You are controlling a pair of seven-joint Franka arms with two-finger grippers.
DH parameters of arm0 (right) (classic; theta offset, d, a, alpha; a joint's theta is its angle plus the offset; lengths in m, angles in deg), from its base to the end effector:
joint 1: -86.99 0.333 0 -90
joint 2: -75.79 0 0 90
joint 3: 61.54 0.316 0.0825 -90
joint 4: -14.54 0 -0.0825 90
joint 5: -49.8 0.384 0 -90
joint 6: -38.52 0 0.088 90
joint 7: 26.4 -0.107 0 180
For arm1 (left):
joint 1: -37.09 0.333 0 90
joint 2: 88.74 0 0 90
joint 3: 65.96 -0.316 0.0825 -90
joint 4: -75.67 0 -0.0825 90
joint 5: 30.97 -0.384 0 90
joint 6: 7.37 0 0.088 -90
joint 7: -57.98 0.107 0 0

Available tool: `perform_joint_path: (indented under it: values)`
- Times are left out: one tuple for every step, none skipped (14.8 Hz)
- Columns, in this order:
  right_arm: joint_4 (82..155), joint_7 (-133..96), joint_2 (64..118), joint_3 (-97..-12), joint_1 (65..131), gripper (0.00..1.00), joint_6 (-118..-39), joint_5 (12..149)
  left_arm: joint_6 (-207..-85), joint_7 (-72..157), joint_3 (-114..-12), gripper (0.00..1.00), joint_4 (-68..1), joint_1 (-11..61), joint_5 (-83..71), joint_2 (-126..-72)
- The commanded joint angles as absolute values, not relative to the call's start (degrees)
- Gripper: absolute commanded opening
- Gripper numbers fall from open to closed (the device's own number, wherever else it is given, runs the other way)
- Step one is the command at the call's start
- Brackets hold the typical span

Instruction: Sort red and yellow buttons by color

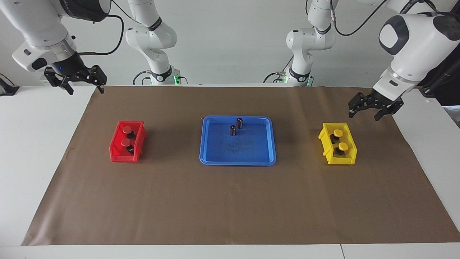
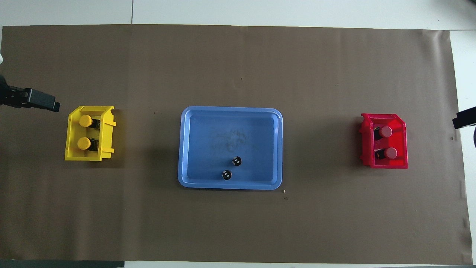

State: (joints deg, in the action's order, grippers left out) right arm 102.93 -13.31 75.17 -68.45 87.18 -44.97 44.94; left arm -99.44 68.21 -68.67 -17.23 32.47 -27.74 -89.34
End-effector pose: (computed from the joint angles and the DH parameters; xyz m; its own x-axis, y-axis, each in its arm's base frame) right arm 0.5344 -0.0733 0.6343 0.9907 0.1012 -0.0913 0.1073 -0.9921 0.0644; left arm 0.5589 -0.0246 0.5980 0.9780 -0.2080 -0.0147 -0.2068 -0.9766 0.0593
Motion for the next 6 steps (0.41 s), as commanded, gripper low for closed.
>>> perform_joint_path:
  values:
    - [102.5,-13.7,75.4,-67.7,86.0,1.00,-43.8,46.3,-93.2,68.5,-68.9,1.00,-13.9,31.7,-30.4,-87.9]
    - [102.4,-13.7,75.4,-67.7,86.1,1.00,-43.5,46.3,-91.2,68.7,-68.5,1.00,-12.1,31.7,-31.9,-88.1]
    - [102.0,-13.9,75.4,-67.6,86.5,1.00,-42.6,46.3,-89.9,68.6,-68.0,1.00,-10.8,31.7,-32.1,-88.4]
    - [101.8,-14.0,75.4,-67.5,86.7,1.00,-42.2,46.4,-89.6,68.5,-67.5,1.00,-10.6,31.7,-32.1,-88.4]
    - [101.8,-14.1,75.3,-67.5,86.7,1.00,-42.1,46.5,-89.5,68.3,-67.3,1.00,-10.5,31.7,-32.1,-88.3]
    - [101.8,-14.1,75.3,-67.5,86.6,1.00,-42.2,46.9,-89.5,68.2,-67.2,1.00,-10.5,31.7,-31.9,-88.0]
